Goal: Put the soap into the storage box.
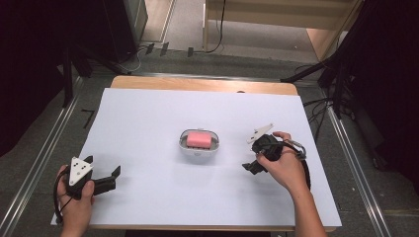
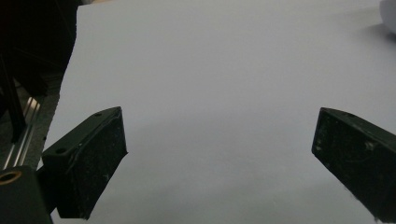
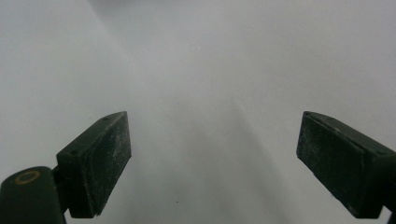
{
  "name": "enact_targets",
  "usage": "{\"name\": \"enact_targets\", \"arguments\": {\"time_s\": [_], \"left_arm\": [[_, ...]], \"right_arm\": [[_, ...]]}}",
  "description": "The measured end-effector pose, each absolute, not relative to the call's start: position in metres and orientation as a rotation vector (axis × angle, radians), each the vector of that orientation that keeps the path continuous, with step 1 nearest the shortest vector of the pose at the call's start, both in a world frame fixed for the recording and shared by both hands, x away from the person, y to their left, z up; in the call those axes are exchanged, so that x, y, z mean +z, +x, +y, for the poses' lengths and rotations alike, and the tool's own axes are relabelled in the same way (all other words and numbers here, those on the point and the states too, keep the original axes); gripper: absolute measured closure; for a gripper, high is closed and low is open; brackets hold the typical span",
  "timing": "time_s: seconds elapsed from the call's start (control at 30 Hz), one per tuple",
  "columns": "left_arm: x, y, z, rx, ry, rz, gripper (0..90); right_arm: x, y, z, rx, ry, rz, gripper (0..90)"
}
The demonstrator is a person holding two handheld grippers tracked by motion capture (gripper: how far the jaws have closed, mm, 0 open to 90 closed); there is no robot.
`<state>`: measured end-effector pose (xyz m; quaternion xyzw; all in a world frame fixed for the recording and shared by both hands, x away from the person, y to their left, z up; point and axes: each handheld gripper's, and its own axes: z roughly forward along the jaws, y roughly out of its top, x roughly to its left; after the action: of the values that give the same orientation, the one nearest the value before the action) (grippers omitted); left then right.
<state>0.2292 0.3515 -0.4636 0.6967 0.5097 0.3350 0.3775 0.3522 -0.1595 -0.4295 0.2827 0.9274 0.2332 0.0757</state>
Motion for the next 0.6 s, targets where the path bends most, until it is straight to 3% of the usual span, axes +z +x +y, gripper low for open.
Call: {"name": "enact_targets", "arguments": {"time_s": [0.6], "left_arm": [[-0.464,0.229,0.351,0.860,1.780,1.305,3.6]], "right_arm": [[-0.449,0.327,-0.201,0.886,0.906,2.688,8.6]]}}
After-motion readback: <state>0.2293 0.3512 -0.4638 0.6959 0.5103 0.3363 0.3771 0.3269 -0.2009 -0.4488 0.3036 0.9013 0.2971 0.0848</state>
